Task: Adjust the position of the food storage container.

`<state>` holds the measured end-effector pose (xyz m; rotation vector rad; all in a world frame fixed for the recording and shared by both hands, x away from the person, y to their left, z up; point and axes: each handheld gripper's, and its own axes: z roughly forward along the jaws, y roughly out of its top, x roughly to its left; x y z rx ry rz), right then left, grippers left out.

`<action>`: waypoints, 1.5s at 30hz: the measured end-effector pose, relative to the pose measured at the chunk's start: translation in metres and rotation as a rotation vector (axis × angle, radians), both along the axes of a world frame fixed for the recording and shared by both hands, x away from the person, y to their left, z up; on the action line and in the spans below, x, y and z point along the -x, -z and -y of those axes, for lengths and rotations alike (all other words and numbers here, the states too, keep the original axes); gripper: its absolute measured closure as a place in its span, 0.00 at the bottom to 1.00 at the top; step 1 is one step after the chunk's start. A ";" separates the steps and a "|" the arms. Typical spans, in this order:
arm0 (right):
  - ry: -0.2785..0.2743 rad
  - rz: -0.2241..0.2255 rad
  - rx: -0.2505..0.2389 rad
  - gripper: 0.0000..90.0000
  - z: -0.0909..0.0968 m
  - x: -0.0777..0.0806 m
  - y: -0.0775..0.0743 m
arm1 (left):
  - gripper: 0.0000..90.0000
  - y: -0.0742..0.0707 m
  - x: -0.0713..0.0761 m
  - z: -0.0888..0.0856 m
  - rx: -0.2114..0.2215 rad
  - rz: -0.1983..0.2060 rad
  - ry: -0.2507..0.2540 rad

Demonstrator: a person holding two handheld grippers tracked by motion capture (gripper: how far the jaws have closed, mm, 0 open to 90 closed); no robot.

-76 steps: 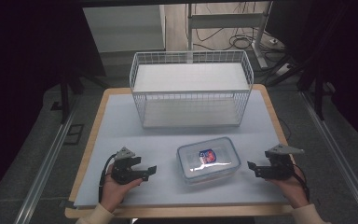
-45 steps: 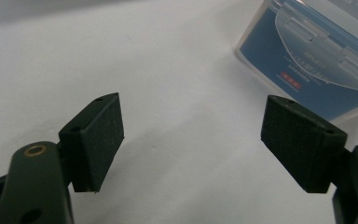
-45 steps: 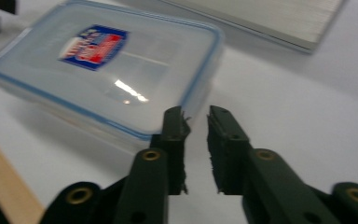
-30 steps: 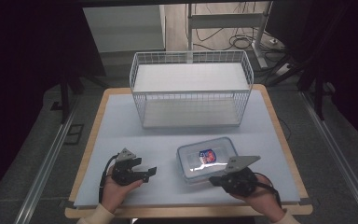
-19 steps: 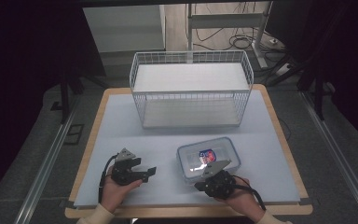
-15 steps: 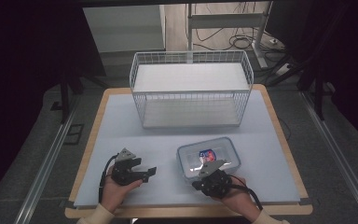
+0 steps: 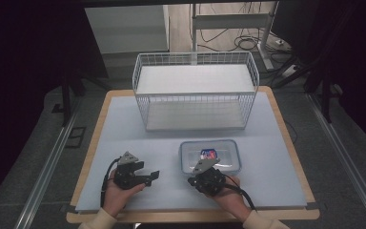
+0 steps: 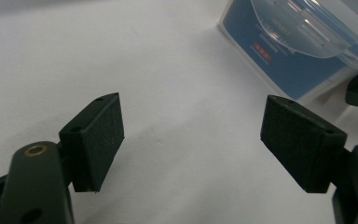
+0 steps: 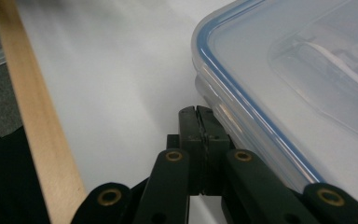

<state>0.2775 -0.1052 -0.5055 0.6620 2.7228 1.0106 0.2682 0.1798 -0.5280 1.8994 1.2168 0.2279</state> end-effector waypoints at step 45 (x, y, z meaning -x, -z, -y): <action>0.379 -0.023 -0.014 1.00 0.133 -0.065 -0.017 | 0.24 -0.001 -0.002 0.000 -0.007 0.003 -0.001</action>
